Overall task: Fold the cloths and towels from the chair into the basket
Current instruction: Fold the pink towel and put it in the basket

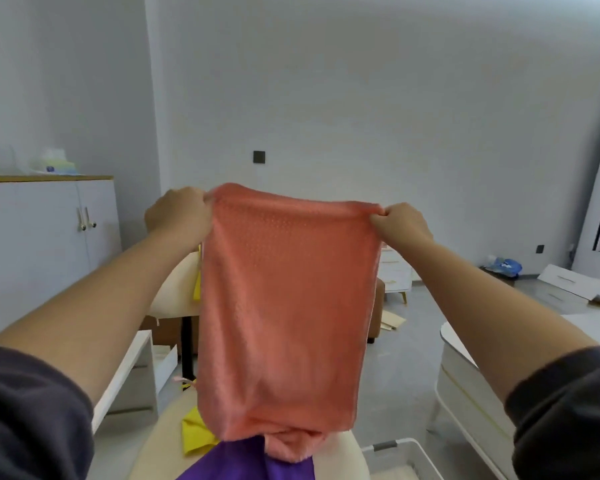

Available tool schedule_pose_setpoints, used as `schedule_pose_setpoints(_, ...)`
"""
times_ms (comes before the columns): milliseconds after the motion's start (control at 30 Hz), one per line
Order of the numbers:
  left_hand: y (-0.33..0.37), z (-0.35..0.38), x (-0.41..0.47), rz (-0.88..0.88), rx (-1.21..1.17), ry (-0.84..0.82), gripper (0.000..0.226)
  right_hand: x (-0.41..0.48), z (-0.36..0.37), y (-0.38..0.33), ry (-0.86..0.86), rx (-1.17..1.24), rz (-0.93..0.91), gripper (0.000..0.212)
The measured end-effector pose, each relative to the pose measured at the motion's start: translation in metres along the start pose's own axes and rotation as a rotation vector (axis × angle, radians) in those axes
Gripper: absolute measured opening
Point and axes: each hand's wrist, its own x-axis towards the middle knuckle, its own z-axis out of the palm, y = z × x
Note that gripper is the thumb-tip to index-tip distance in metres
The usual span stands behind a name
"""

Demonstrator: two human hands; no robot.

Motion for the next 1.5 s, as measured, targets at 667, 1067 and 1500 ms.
schedule_pose_setpoints(667, 0.058, -0.062, -0.024, 0.375, -0.287, 0.655, 0.069, -0.035, -0.030, -0.079, 0.610, 0.132, -0.703, 0.066)
schedule_pose_setpoints(1067, 0.040, -0.021, 0.011, 0.314, -0.092, 0.360, 0.082, 0.004, 0.011, -0.067, 0.475, -0.169, -0.659, 0.066)
schedule_pose_setpoints(1500, -0.030, 0.094, -0.002, 0.154, 0.048, 0.103, 0.074, 0.002, 0.120, -0.010, 0.345, -0.086, -0.571, 0.033)
